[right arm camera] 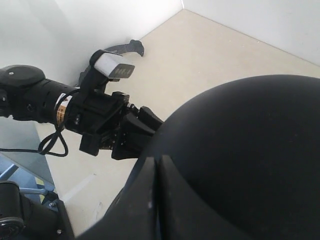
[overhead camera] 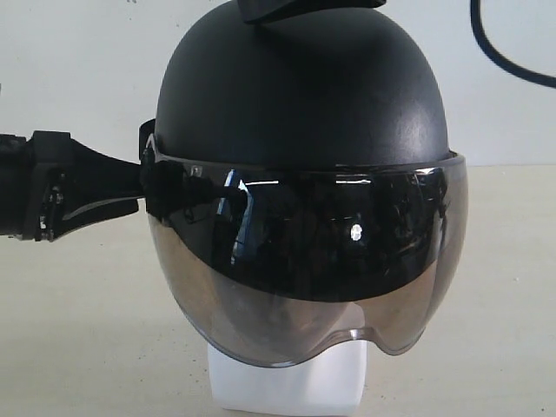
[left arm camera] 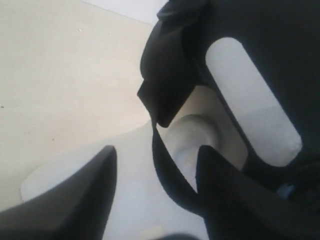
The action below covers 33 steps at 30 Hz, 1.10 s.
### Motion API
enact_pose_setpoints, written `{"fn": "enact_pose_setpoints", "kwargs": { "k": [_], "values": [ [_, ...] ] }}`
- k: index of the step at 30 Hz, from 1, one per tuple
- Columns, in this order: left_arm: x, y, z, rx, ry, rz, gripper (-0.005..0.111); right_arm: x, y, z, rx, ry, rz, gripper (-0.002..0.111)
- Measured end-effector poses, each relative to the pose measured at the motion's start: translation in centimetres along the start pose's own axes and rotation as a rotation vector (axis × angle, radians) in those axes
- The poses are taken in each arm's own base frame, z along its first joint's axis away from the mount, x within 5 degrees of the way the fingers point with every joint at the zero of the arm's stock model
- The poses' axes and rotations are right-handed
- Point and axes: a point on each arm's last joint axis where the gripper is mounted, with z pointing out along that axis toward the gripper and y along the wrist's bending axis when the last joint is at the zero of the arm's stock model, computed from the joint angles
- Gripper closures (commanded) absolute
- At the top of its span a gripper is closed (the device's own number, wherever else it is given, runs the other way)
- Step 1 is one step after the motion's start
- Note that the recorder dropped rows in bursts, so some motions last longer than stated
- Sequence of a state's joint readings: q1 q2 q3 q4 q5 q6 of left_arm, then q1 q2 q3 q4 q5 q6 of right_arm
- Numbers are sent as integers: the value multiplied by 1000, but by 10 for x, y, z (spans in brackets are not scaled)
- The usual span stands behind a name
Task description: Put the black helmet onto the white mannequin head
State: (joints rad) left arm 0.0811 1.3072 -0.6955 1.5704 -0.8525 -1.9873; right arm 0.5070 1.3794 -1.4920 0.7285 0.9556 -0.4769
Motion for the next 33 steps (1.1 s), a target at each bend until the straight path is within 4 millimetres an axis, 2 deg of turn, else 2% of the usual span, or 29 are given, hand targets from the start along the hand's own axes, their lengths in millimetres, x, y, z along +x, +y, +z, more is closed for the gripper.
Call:
{"fn": "enact_pose_setpoints", "kwargs": {
  "k": [6,8,12,25,33],
  "values": [
    [2,10,11,46,15,-55,61,0,0,0,0,0,0,109],
    [1,12,13,51,13,-71,71,0,0,0,0,0,0,109],
    [1,18,18,60,1,-90,103,0,0,0,0,0,0,109],
    [-20,27,35,95,-12,-75,102,0,0,0,0,0,0,109],
    [-18,40,45,107,11,-115,102,0,1,0,-10,-4,15,109]
  ]
}}
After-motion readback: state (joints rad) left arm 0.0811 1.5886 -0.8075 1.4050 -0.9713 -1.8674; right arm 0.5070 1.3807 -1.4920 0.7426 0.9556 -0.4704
